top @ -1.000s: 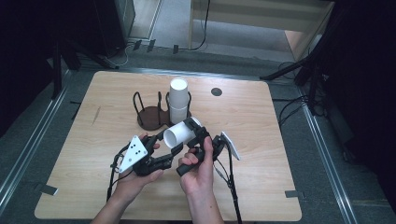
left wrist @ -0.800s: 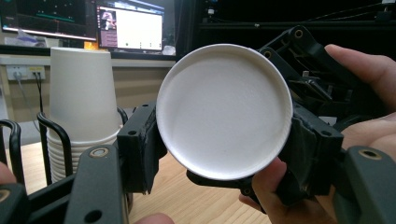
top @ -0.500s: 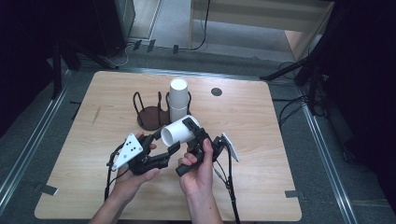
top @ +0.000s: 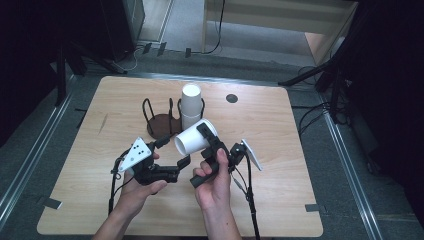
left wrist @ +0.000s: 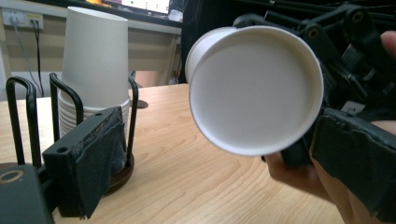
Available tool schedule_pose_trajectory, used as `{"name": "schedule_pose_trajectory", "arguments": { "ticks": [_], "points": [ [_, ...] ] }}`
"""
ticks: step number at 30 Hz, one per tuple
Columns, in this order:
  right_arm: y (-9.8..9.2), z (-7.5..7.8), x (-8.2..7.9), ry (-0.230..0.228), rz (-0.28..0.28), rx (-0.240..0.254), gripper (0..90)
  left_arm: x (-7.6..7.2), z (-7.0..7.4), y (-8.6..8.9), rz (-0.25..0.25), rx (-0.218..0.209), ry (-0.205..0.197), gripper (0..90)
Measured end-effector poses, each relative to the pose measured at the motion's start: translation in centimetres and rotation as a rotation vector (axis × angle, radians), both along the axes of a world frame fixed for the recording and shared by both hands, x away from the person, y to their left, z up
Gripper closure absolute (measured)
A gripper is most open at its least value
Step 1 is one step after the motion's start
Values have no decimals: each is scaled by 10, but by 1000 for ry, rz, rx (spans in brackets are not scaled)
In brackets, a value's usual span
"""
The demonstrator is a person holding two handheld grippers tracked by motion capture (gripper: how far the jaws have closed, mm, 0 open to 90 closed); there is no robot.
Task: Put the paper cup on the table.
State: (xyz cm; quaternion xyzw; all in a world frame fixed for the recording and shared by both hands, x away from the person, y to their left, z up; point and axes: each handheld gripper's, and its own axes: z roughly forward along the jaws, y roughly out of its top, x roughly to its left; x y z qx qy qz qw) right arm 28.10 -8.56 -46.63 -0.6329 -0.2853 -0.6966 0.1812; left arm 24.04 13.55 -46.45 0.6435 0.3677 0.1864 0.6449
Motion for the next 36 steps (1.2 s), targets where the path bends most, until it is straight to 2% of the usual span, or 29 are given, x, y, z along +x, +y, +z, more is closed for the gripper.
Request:
{"name": "schedule_pose_trajectory", "arguments": {
  "ticks": [3, 7, 12, 18, 27, 30, 36],
  "points": [
    [-1, 8, 0, -41, -19, -50, 210, 0, 1, 2, 0, -3, -5, 34],
    [-4, 16, 1, -101, -51, -142, 209, 0, 2, 4, 6, -8, -5, 34],
    [-9, 21, 1, -164, -103, -234, 210, 1, 3, 7, 5, -4, 7, 31],
    [-10, 22, 1, -209, -140, -339, 209, 1, 4, 10, 7, 8, 20, 25],
    [-11, 26, 0, -285, -177, -461, 209, 3, 4, 17, 3, 25, 53, 12],
    [-13, 27, 0, -311, -191, -505, 208, 3, 6, 20, 14, 25, 52, 12],
    [-14, 30, 0, -336, -205, -553, 207, 2, 8, 25, 24, 33, 60, 12]
  ]
}}
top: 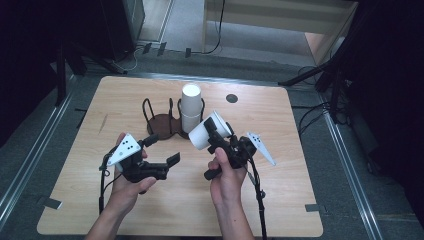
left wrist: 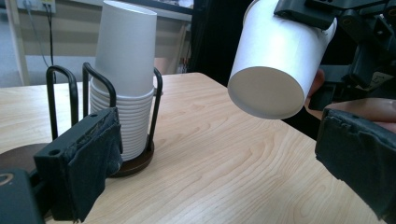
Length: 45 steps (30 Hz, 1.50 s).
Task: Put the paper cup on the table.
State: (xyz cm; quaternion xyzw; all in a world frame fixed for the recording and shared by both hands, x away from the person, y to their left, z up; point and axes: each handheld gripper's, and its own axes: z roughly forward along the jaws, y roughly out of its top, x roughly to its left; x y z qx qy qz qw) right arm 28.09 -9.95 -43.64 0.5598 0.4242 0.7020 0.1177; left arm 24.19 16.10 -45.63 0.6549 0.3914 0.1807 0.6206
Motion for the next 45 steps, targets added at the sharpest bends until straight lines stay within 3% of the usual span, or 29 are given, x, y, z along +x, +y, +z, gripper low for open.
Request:
{"name": "schedule_pose_trajectory", "arguments": {
  "ticks": [7, 18, 26, 30, 36, 45],
  "points": [
    [-2, 5, 0, -44, -12, -63, 207, 2, 0, 9, 3, 29, 67, 0],
    [-4, 12, 0, -112, -34, -221, 206, 6, -9, 31, 66, 41, 67, 0],
    [-6, 15, 4, -143, -61, -313, 205, 10, -22, 55, 172, 74, 86, 0],
    [-7, 18, 7, -158, -71, -365, 206, 8, -33, 69, 249, 109, 62, 0],
    [-10, 19, 11, -178, -71, -413, 206, 11, -45, 87, 298, 87, 95, 0],
    [-14, 17, 19, -194, -99, -506, 206, 12, -58, 100, 341, 105, 118, 0]
  ]
}}
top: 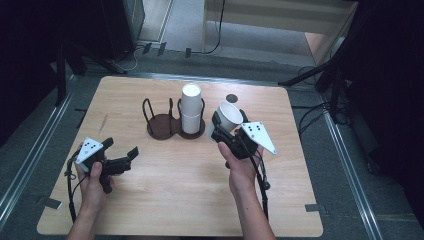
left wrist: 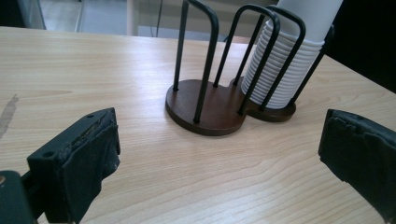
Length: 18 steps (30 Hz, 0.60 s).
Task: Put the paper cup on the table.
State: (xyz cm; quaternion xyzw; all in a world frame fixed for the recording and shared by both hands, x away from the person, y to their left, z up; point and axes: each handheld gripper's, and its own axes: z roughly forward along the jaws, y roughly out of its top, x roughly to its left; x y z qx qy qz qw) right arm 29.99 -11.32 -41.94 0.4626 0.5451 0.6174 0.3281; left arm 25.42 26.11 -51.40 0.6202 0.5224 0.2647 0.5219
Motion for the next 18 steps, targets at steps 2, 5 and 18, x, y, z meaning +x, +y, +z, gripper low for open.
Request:
{"name": "schedule_pose_trajectory", "arguments": {
  "ticks": [2, 5, 18],
  "points": [
    [-2, -1, 3, -7, -10, -26, 206, 0, -2, 2, 10, 8, -2, 0],
    [-4, -3, 6, -10, -26, -52, 206, 0, -5, 6, 25, 31, -1, 0],
    [-13, -16, 23, -40, -65, -228, 205, -2, -17, 33, 109, 50, 1, 0]
  ]
}}
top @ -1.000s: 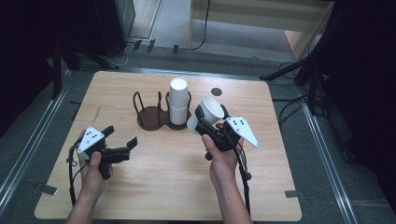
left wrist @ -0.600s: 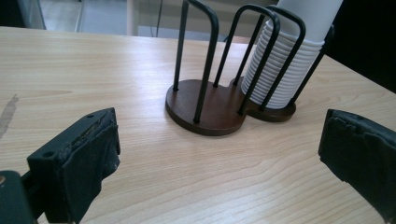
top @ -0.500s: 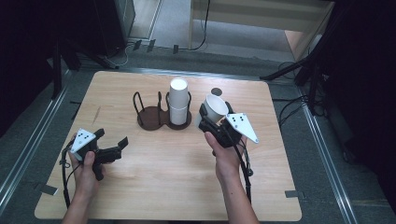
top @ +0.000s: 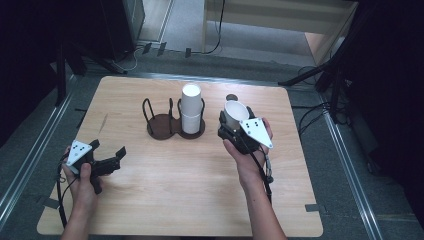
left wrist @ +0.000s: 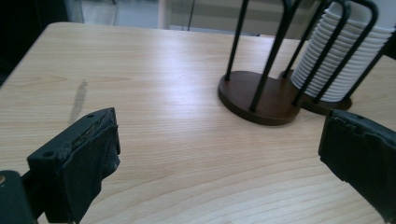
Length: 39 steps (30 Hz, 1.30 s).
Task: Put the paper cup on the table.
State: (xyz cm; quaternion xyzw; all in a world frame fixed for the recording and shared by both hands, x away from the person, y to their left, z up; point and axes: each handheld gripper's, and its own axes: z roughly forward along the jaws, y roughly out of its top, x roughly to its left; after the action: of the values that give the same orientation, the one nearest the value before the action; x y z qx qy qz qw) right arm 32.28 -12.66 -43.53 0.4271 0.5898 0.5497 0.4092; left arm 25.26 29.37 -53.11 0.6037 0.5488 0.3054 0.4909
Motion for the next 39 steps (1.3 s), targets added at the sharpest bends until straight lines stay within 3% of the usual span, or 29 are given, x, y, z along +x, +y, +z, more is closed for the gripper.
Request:
{"name": "schedule_pose_trajectory", "arguments": {
  "ticks": [8, 11, 16, 20, 30, 39],
  "points": [
    [-10, -13, 16, -53, -35, -70, 209, -2, -4, 11, 35, -20, -5, 0],
    [-14, -20, 24, -59, -52, -95, 212, -1, -8, 13, 33, -57, 3, 0],
    [-17, -33, 38, -30, -56, -113, 211, 0, -13, 14, 41, -32, 12, 0],
    [-20, -42, 49, -7, -51, -113, 211, 0, -15, 13, 43, -36, 3, 0],
    [-34, -66, 74, 9, -84, -96, 212, 0, -18, 18, 54, -106, -9, 0],
    [-43, -84, 94, 46, -131, -137, 211, 0, -18, 18, 49, -105, -9, 0]
  ]
}}
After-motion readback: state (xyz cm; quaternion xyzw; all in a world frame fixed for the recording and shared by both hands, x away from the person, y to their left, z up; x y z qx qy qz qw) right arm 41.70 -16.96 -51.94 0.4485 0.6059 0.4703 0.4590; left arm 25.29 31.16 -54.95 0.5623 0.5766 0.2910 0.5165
